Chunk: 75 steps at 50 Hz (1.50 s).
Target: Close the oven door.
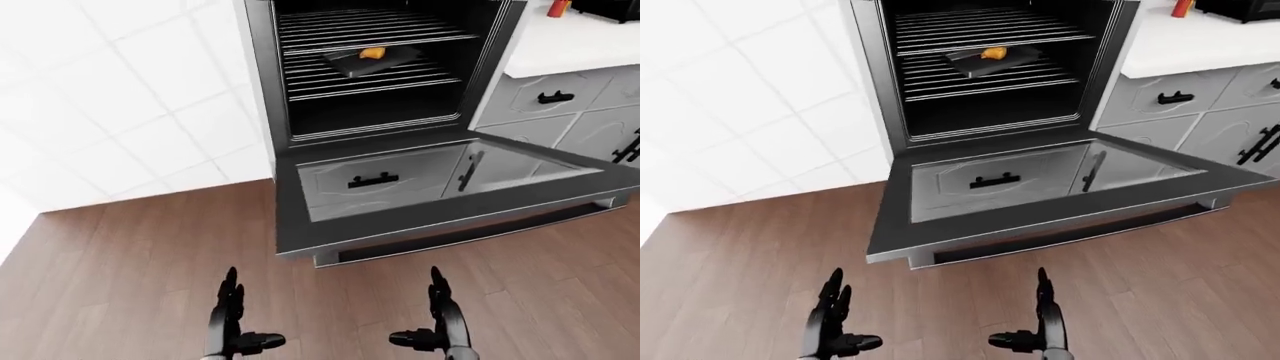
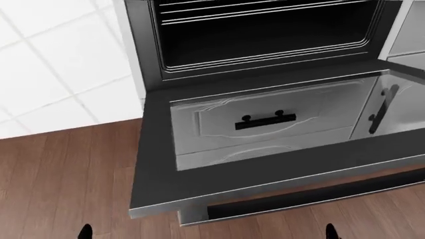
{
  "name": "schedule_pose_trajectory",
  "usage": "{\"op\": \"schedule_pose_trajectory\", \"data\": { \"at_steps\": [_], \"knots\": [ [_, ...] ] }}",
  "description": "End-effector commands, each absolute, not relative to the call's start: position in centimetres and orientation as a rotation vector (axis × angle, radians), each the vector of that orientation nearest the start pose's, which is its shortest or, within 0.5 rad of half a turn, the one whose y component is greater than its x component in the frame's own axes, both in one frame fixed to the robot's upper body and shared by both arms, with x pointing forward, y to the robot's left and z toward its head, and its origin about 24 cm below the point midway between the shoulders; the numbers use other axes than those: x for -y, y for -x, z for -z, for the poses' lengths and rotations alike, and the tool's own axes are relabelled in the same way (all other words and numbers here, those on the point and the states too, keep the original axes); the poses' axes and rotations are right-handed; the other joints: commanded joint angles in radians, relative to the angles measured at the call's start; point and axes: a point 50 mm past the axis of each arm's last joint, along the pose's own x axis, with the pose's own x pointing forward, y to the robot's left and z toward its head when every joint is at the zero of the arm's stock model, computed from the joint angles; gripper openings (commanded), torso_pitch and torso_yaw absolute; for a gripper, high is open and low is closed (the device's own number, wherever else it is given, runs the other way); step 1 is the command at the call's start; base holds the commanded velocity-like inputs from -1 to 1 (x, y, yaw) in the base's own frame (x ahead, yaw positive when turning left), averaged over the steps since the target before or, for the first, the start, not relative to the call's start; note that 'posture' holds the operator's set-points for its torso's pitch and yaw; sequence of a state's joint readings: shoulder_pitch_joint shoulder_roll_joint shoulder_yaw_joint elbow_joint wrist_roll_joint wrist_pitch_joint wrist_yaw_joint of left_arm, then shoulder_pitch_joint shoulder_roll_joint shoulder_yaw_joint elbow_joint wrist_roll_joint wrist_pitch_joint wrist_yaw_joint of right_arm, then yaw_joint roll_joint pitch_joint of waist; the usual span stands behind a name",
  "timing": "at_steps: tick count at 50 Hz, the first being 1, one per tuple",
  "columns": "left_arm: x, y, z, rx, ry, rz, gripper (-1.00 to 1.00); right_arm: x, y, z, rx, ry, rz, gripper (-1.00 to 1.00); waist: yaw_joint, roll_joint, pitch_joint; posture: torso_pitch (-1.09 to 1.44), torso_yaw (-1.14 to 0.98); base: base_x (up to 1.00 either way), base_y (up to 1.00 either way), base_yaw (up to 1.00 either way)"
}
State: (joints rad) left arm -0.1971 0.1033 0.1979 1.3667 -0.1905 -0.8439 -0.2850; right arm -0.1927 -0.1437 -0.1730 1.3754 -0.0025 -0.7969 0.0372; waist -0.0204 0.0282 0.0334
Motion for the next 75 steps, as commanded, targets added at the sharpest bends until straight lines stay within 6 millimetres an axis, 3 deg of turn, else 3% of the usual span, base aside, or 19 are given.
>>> {"op": "schedule_pose_trajectory", "data": {
  "at_steps": [1, 2, 3, 5, 15, 18, 20, 26, 30, 31, 32, 34, 48, 49, 50, 53, 55, 68, 75],
  "knots": [
    [-20.6, -19.8, 9.1, -0.24, 0.086, -0.058, 1.0, 20.9, -19.7, 9.7, -0.322, 0.082, 0.111, 1.0, 0.004, 0.013, -0.015, 0.0, 0.0, 0.0, 0.4, 0.0],
    [-20.6, -19.7, 9.2, -0.242, 0.085, -0.057, 1.0, 20.9, -19.6, 9.7, -0.323, 0.083, 0.11, 1.0, 0.007, 0.057, -0.028, 0.0, 0.0, 0.0, 0.41, 0.0],
    [-20.6, -19.7, 9.1, -0.241, 0.086, -0.058, 1.0, 20.9, -19.6, 9.7, -0.322, 0.082, 0.11, 1.0, 0.002, 0.069, -0.044, 0.0, 0.0, 0.0, 0.41, 0.0],
    [-20.6, -19.7, 9.2, -0.241, 0.086, -0.058, 1.0, 20.9, -19.6, 9.7, -0.322, 0.082, 0.11, 1.0, 0.014, 0.036, -0.013, 0.0, 0.0, 0.0, 0.41, 0.0],
    [-20.6, -19.8, 9.1, -0.24, 0.086, -0.058, 1.0, 21.0, -19.6, 9.6, -0.32, 0.083, 0.11, 1.0, 0.012, -0.068, -0.008, 0.0, 0.0, 0.0, 0.4, 0.0],
    [-20.6, -19.8, 9.1, -0.24, 0.086, -0.057, 1.0, 21.0, -19.6, 9.6, -0.321, 0.084, 0.11, 1.0, 0.009, -0.125, -0.017, 0.0, 0.0, 0.0, 0.41, 0.0],
    [-20.7, -19.8, 9.1, -0.241, 0.086, -0.057, 1.0, 21.0, -19.5, 9.7, -0.322, 0.083, 0.11, 1.0, -0.001, -0.091, -0.012, 0.0, 0.0, 0.0, 0.41, 0.0],
    [-20.7, -19.7, 9.1, -0.241, 0.087, -0.058, 1.0, 21.0, -19.6, 9.7, -0.322, 0.084, 0.11, 1.0, 0.004, -0.067, -0.014, 0.0, 0.0, 0.0, 0.4, 0.0],
    [-20.6, -19.7, 9.2, -0.241, 0.087, -0.057, 1.0, 21.0, -19.5, 9.7, -0.323, 0.085, 0.11, 1.0, 0.005, 0.014, -0.015, 0.0, 0.0, 0.0, 0.41, 0.0],
    [-20.6, -19.7, 9.2, -0.241, 0.087, -0.057, 1.0, 21.0, -19.5, 9.7, -0.323, 0.085, 0.11, 1.0, 0.007, 0.058, -0.028, 0.0, 0.0, 0.0, 0.41, 0.0],
    [-20.6, -19.7, 9.2, -0.241, 0.087, -0.057, 1.0, 21.0, -19.5, 9.7, -0.323, 0.085, 0.109, 1.0, 0.003, 0.069, -0.045, 0.0, 0.0, 0.0, 0.41, 0.0],
    [-20.6, -19.7, 9.2, -0.242, 0.087, -0.057, 1.0, 21.0, -19.5, 9.7, -0.323, 0.084, 0.11, 1.0, 0.015, 0.037, -0.013, 0.0, 0.0, 0.0, 0.41, 0.0],
    [-20.6, -19.7, 9.2, -0.242, 0.088, -0.054, 1.0, 20.8, -19.4, 9.7, -0.322, 0.085, 0.104, 1.0, 0.011, -0.125, -0.015, 0.0, 0.0, 0.0, 0.4, 0.0],
    [-20.6, -19.6, 9.2, -0.244, 0.086, -0.055, 1.0, 20.8, -19.4, 9.7, -0.322, 0.086, 0.103, 1.0, 0.0, -0.084, -0.017, 0.0, 0.0, 0.0, 0.33, 0.0],
    [-20.6, -19.6, 9.2, -0.243, 0.087, -0.054, 1.0, 20.9, -19.4, 9.7, -0.319, 0.09, 0.106, 1.0, 0.01, -0.106, 0.005, 0.0, 0.0, 0.0, 0.0, 0.0],
    [-20.6, -19.7, 9.2, -0.242, 0.087, -0.055, 1.0, 21.0, -19.5, 9.6, -0.314, 0.091, 0.112, 1.0, 0.014, -0.032, -0.028, 0.0, 0.0, 0.0, 0.0, 0.0],
    [-20.6, -19.7, 9.2, -0.243, 0.087, -0.054, 1.0, 21.0, -19.5, 9.6, -0.317, 0.087, 0.115, 1.0, 0.011, -0.054, -0.014, 0.0, 0.0, 0.0, 0.0, 0.0],
    [-20.5, -19.8, 8.9, -0.217, 0.064, -0.056, 1.0, 20.9, -20.3, 9.1, -0.271, -0.002, 0.097, 1.0, 0.019, -0.042, -0.033, 0.0, 0.0, 0.0, 0.0, 0.0],
    [-20.6, -20.0, 8.7, -0.2, 0.044, -0.083, 1.0, 20.4, -20.4, 8.6, -0.223, 0.203, 0.087, 1.0, 0.02, -0.04, -0.035, 0.0, 0.0, 0.0, 0.0, 0.0]
  ]
}}
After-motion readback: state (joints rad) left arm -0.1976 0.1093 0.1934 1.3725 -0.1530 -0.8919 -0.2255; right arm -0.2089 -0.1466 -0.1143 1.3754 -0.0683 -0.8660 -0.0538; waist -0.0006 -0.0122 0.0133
